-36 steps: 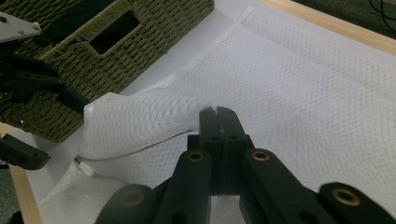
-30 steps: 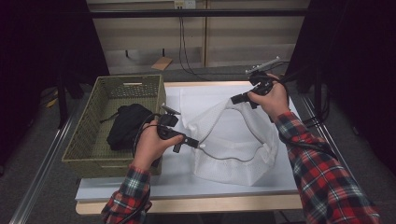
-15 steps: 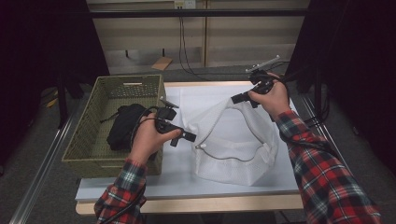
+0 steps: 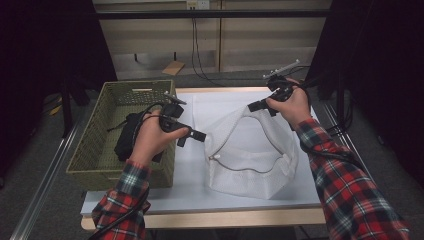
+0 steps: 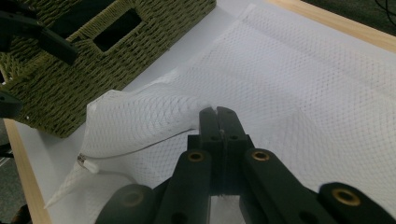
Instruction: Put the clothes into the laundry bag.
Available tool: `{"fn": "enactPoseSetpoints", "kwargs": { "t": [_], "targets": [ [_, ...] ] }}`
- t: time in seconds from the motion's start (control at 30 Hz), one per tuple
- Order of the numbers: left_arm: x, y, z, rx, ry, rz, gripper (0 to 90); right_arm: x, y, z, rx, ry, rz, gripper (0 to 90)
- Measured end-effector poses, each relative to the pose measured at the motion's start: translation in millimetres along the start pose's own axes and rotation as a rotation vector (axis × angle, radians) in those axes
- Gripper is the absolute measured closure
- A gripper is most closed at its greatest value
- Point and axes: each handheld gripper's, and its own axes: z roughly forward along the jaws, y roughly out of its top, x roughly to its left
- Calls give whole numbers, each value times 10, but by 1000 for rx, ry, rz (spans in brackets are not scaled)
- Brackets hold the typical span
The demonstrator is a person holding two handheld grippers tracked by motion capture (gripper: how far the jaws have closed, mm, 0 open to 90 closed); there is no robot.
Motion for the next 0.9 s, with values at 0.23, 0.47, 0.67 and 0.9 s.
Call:
{"fn": "enactPoseSetpoints", "kwargs": {
  "t": [0.23,0.47,0.67,0.9],
  "targets": [
    [115,-17,-112,-21,29,-27,39,6,-5,5,2,-1,-2,900],
    [239,-84,-182,-28,55,-45,41,13,-9,29,14,-1,-6,900],
    [347,-137,-255,-58,77,-60,36,25,-18,46,13,-5,-3,900],
    [490,-207,-357,-67,91,-94,42,32,-21,52,21,-4,-1,900]
  ]
}}
